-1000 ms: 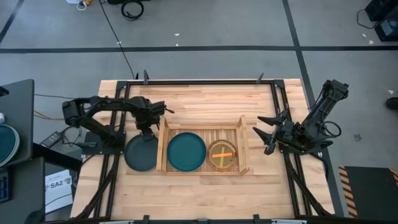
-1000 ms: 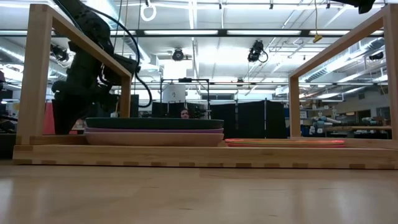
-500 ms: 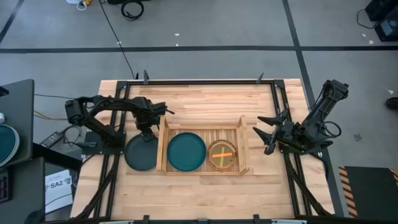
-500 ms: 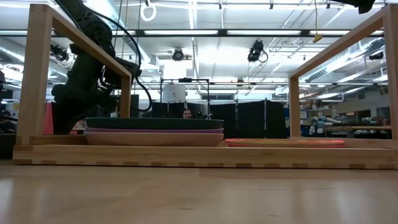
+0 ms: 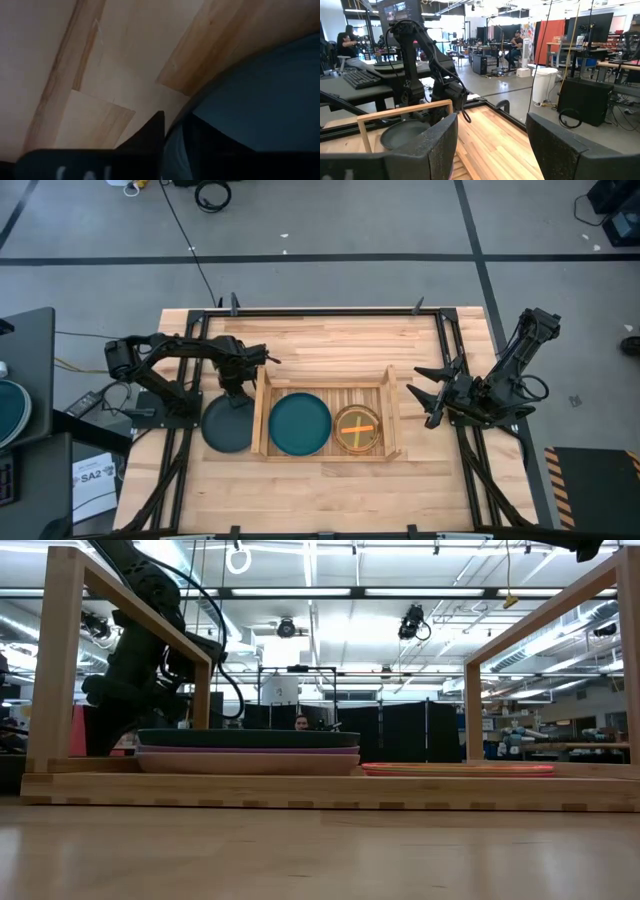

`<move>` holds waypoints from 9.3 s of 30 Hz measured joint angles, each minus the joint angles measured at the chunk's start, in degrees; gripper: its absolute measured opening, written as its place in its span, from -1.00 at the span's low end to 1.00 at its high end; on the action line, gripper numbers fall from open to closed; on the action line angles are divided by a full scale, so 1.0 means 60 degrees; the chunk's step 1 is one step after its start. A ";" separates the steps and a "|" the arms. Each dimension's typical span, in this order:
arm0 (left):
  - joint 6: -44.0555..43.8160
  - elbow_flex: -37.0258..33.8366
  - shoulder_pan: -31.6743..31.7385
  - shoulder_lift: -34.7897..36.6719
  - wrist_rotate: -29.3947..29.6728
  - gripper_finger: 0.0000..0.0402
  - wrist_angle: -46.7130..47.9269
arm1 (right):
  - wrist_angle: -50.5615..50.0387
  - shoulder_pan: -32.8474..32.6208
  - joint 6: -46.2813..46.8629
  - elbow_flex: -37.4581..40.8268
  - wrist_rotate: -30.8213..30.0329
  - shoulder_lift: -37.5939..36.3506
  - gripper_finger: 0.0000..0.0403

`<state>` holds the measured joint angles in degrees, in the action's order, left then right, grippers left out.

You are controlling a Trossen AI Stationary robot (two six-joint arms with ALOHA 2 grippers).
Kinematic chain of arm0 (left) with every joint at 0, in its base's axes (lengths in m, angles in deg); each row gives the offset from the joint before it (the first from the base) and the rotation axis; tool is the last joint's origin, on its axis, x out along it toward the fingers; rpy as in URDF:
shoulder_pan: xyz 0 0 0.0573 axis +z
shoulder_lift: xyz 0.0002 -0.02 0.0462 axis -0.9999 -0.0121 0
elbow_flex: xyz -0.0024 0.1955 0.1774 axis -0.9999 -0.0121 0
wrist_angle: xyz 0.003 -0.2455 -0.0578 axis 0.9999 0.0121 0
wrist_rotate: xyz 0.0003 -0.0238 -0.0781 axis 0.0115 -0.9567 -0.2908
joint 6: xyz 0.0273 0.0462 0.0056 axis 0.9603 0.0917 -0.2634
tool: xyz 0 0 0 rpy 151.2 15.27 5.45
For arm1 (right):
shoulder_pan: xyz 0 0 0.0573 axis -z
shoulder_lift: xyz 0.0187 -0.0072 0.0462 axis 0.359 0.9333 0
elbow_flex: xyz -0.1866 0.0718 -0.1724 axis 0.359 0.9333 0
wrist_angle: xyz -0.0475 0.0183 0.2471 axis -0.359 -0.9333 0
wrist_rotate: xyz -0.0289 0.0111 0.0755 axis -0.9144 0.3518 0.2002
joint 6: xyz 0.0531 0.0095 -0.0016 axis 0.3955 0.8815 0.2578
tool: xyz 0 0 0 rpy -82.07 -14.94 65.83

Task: Place and stack plates onto a shelf
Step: Stack the black plate on top of the dark green plate on the shelf

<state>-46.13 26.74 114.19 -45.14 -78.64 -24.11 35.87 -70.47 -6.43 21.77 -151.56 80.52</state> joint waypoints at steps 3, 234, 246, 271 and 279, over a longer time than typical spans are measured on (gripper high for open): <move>0.0063 0.0005 0.0001 0.0000 -0.0011 -0.77 0.0109 | 0.0000 -0.0004 0.0001 0.0000 0.0000 -0.0002 0.20; -0.2285 0.5138 -0.7785 0.6105 0.6878 -0.32 -0.0443 | -0.5312 0.9237 0.6562 -0.4615 1.0501 0.4802 -0.89; -0.2981 0.1559 -0.8883 0.8358 0.7580 -0.32 -0.2071 | -0.5571 0.8671 0.8113 -0.4612 1.2140 0.6494 -0.89; -0.2981 -0.0202 -0.8903 0.9340 0.7661 -0.32 -0.3355 | -0.4856 0.8564 0.9068 -0.4659 1.4320 0.9272 -0.85; -0.2979 -0.0198 -0.8903 0.9337 0.7661 -0.32 -0.3424 | -0.4842 0.8564 0.9056 -0.4666 1.4316 0.9250 -0.75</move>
<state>-64.00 25.55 60.77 10.88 -32.68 -44.66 6.82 -19.09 47.91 -6.22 -65.67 136.02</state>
